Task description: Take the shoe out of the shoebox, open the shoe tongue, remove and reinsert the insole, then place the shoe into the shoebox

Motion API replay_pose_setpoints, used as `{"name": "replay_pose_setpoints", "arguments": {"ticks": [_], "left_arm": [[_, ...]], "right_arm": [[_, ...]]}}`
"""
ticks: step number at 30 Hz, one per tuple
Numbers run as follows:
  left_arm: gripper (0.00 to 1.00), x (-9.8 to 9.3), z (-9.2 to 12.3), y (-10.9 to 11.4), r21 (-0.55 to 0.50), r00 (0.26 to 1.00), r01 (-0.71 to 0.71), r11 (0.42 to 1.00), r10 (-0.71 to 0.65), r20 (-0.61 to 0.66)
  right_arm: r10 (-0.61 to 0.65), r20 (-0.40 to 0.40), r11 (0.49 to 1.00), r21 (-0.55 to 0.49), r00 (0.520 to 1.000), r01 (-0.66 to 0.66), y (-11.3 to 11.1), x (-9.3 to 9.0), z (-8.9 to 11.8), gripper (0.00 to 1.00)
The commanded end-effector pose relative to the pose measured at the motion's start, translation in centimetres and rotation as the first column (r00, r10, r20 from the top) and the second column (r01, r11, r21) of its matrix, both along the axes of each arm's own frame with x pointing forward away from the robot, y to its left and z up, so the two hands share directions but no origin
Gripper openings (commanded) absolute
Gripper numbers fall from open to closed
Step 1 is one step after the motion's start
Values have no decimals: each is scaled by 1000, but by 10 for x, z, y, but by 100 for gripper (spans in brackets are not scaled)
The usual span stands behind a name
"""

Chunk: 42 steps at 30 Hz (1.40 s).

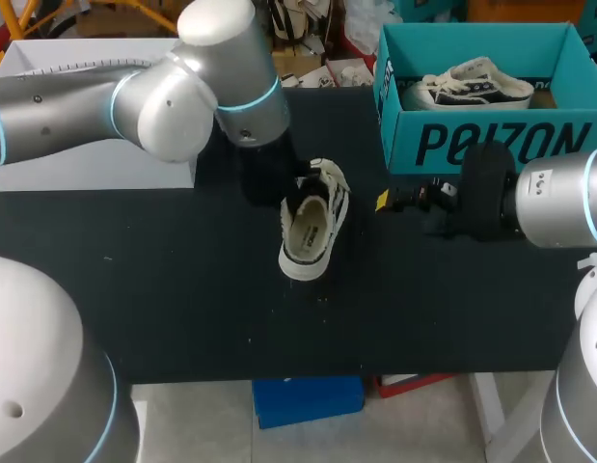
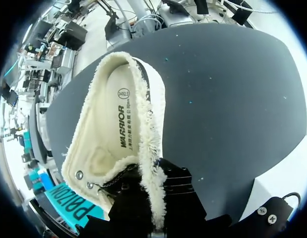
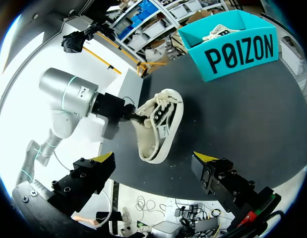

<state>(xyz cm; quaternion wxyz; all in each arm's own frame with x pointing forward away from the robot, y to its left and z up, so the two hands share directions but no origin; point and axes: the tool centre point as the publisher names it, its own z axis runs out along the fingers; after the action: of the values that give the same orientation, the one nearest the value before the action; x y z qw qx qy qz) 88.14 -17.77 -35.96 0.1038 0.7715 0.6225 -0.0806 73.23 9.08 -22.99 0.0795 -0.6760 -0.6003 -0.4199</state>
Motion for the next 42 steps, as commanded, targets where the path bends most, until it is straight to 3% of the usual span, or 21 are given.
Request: {"name": "replay_pose_setpoints", "arguments": {"ticks": [1, 11, 16, 18, 22, 30, 42], "left_arm": [[0, 2, 31, 4, 6, 1000, -20, 1000, 20, 20], [0, 46, 119, 1, -53, 955, -270, 961, 275, 115], [0, 70, 166, 13, -107, 860, -486, 868, 496, 117], [0, 74, 179, 19, -125, 800, -574, 810, 586, 127], [0, 87, 198, 41, -153, 609, -775, 612, 790, 72], [0, 102, 199, 94, -138, 215, -968, 209, 976, -26], [0, 128, 197, 203, -220, -131, -966, -137, 990, -41]], "right_arm": [[-1, -1, 1000, -2, 1000, 1, 1, 0, 0, 100], [-1, -1, 1000, -2, 1000, 1, 1, 0, 0, 100], [-1, -1, 1000, -2, 1000, 1, 1, 0, 0, 100], [-1, -1, 1000, -2, 1000, 1, 1, 0, 0, 100], [-1, -1, 1000, -2, 1000, 1, 1, 0, 0, 100], [-1, -1, 1000, -2, 1000, 1, 1, 0, 0, 100], [-1, -1, 1000, -2, 1000, 1, 1, 0, 0, 100]]}}
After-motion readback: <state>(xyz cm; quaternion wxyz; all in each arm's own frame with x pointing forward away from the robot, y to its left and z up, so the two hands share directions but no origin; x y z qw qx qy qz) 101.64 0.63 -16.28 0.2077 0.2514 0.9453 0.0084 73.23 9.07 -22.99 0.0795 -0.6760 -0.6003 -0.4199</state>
